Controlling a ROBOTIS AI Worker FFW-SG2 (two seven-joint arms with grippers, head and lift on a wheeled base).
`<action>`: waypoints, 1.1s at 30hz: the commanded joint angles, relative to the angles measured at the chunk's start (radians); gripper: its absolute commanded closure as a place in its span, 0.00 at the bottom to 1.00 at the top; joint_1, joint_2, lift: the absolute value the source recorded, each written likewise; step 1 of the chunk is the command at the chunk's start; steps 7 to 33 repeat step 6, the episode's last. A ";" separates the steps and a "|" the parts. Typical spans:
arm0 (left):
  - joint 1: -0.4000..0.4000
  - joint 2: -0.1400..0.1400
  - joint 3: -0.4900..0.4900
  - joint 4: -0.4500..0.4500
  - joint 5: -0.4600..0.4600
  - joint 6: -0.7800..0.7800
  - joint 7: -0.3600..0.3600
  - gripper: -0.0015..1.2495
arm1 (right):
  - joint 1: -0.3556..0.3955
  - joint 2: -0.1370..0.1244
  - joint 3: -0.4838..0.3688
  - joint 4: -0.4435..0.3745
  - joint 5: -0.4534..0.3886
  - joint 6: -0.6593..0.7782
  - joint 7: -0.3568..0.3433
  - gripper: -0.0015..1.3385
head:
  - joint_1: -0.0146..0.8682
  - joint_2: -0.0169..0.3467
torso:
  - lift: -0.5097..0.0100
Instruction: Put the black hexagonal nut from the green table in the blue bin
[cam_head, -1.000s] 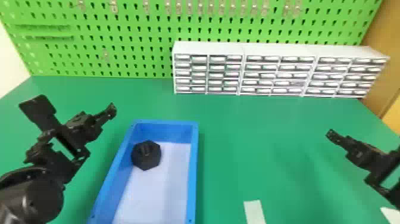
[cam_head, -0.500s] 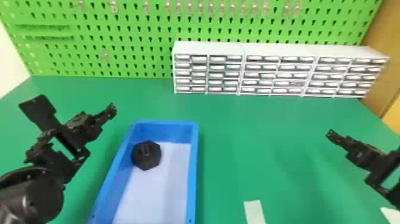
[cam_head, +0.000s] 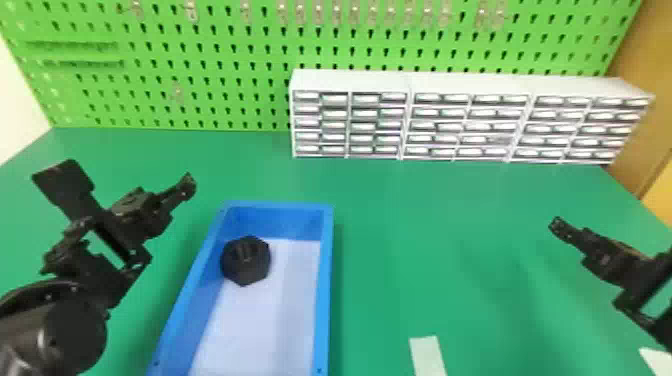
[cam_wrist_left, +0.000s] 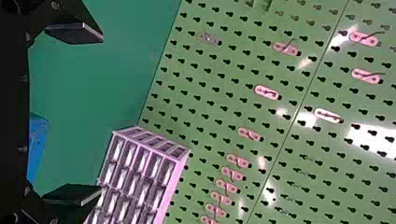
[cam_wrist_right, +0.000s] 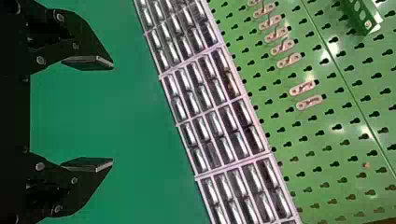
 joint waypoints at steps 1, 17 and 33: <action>0.000 0.000 -0.001 0.000 0.000 0.000 0.000 0.12 | 0.000 0.001 0.000 0.002 0.000 -0.002 0.000 0.39 | 0.77 0.14 | 0.79; 0.000 0.000 -0.001 0.001 0.000 0.000 0.000 0.12 | 0.000 0.002 -0.002 0.002 0.000 -0.005 0.000 0.39 | 0.77 0.14 | 0.79; 0.000 0.000 -0.001 0.001 0.000 0.000 0.000 0.12 | 0.000 0.002 -0.002 0.002 0.000 -0.005 0.000 0.39 | 0.77 0.14 | 0.79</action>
